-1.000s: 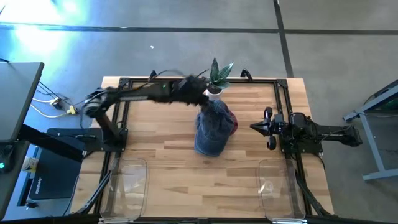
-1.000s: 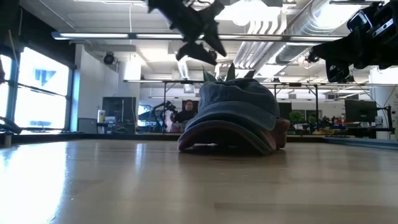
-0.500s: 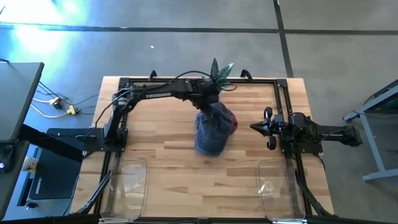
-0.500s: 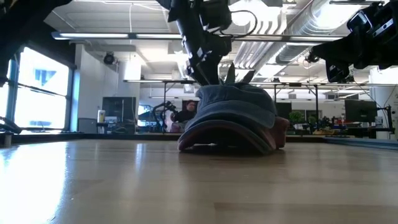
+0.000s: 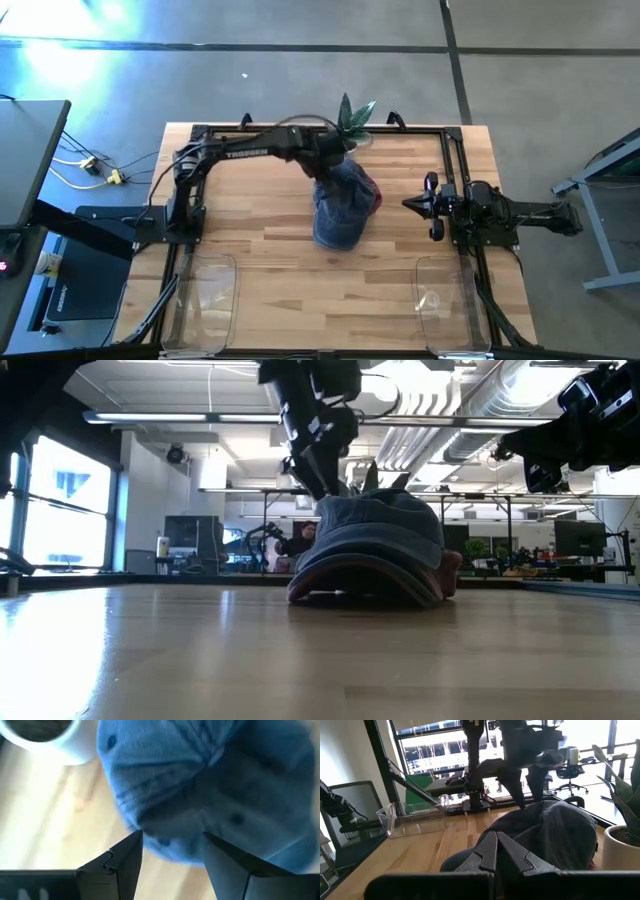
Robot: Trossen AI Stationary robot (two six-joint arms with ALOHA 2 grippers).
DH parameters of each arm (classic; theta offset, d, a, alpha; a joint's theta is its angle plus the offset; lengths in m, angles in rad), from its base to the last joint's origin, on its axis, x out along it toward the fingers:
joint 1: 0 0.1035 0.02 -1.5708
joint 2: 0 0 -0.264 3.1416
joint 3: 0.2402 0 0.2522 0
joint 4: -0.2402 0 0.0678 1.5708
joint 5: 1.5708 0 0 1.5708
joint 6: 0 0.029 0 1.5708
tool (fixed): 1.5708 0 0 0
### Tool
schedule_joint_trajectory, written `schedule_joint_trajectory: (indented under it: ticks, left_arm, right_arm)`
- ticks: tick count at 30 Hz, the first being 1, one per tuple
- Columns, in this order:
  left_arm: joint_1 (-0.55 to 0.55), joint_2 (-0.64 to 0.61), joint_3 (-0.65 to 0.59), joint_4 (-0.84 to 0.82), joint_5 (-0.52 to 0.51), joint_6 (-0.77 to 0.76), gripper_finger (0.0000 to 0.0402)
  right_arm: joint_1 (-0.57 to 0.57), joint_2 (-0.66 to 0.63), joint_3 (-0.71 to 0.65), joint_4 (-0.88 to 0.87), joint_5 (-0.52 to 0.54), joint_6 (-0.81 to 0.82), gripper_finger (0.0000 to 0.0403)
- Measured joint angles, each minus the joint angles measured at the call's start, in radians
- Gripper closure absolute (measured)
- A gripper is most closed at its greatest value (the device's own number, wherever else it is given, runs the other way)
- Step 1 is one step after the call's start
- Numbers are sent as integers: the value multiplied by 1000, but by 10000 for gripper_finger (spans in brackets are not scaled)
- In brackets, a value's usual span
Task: Pick & Place hat
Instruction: Put the blue cap into the right transparent bin
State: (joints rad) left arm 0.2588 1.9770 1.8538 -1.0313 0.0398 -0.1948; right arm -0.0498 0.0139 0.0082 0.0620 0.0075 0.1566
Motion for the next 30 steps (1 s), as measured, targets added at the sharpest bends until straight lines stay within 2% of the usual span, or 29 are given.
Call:
schedule_joint_trajectory:
  ticks: [4, 7, 9, 14, 15, 19, 23, 27, 30]
  left_arm:
    - [39, 4, -61, 72, 30, -105, 202]
    - [59, 4, -72, 111, 33, -121, 225]
    - [66, 4, -73, 113, 44, -101, 257]
    - [54, 4, -73, 149, 72, -49, 374]
    - [48, 4, -73, 164, 84, -50, 387]
    - [39, -18, -39, 148, 83, -62, 383]
    - [32, -73, 43, 133, 85, -61, 398]
    - [22, -80, 139, 126, 86, -57, 396]
    - [22, -76, 234, 72, 156, -11, 400]
  right_arm:
    - [0, 0, 0, 1, 0, 0, 402]
    - [0, 0, 0, 1, 0, 0, 402]
    - [0, 0, 0, 2, 0, 0, 402]
    - [0, 0, 0, 2, 0, 0, 402]
    - [0, 0, 0, 2, 0, 0, 402]
    - [0, 0, 0, 2, 1, 0, 402]
    - [0, 0, 0, 2, 0, 0, 402]
    - [0, 0, 0, 1, 0, 0, 402]
    - [0, 0, 0, 0, 0, 0, 402]
